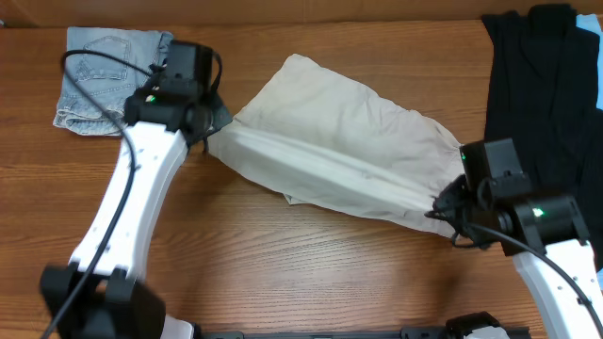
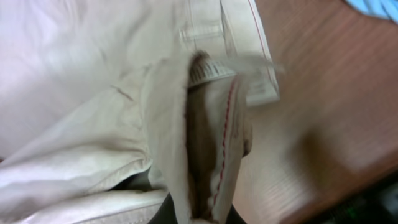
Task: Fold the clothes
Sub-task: 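Lift the bottom hem with both grippers and fold it up over the top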
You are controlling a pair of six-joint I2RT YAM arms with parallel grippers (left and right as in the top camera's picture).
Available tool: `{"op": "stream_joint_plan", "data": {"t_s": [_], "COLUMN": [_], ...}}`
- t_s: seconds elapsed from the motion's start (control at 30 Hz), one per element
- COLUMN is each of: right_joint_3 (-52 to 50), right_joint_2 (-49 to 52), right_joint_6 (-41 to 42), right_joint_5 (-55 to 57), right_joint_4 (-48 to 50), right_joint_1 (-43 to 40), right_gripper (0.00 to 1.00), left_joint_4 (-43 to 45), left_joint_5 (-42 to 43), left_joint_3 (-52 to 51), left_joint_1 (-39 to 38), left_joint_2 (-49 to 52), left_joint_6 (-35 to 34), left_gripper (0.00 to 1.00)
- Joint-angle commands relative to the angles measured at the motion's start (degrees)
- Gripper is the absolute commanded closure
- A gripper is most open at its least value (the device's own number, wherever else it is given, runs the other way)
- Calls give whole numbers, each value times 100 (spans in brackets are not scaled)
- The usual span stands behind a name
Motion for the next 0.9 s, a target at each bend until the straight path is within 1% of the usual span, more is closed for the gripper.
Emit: {"op": "stream_joint_plan", "data": {"t_s": [0.0,0.1,0.27,0.37,0.43,0.53,0.6,0.63,0.67,0.7,0.73,0.77,0.8,0.87], "right_joint_3": [-229,-385,-505,-505,-505,-505,-505,-505,-505,-505,-505,-503,-503,-435], "right_joint_2": [166,501,1095,1405,1703,2109,2345,2455,2575,2693,2815,2857,2874,2828], "right_joint_6": [63,61,39,2,0,-2,-2,-2,-13,-81,-280,-365,-448,-603], "right_joint_5": [1209,1392,1475,1473,1464,1469,1473,1475,1475,1491,1493,1491,1495,1486], "right_joint_4": [315,763,1486,1928,2343,2931,3375,3624,3936,4280,4754,4979,5143,5261], "right_joint_1": [-306,-479,-811,-1005,-1156,-1209,-1209,-1209,-1209,-1209,-1209,-1209,-1209,-1211], "right_gripper": [96,96,96,96,96,96,95,94,90,78,37,16,0,0], "left_joint_4": [669,1357,2472,2999,3521,4118,4446,4629,4872,5088,5362,5504,5628,5678], "left_joint_5": [-424,-101,168,168,170,166,153,151,149,149,146,142,146,149], "left_joint_3": [-39,-39,-39,-39,-39,-39,-39,-39,-39,-39,-39,-39,-35,11], "left_joint_1": [114,109,28,-66,-164,-293,-334,-352,-367,-374,-374,-372,-372,-348], "left_joint_2": [509,859,1414,1668,1888,2138,2232,2267,2308,2343,2347,2347,2345,2284], "left_joint_6": [107,111,109,109,107,111,111,109,109,109,109,122,173,424], "left_gripper": [96,96,96,96,96,96,91,85,72,36,0,0,0,0]}}
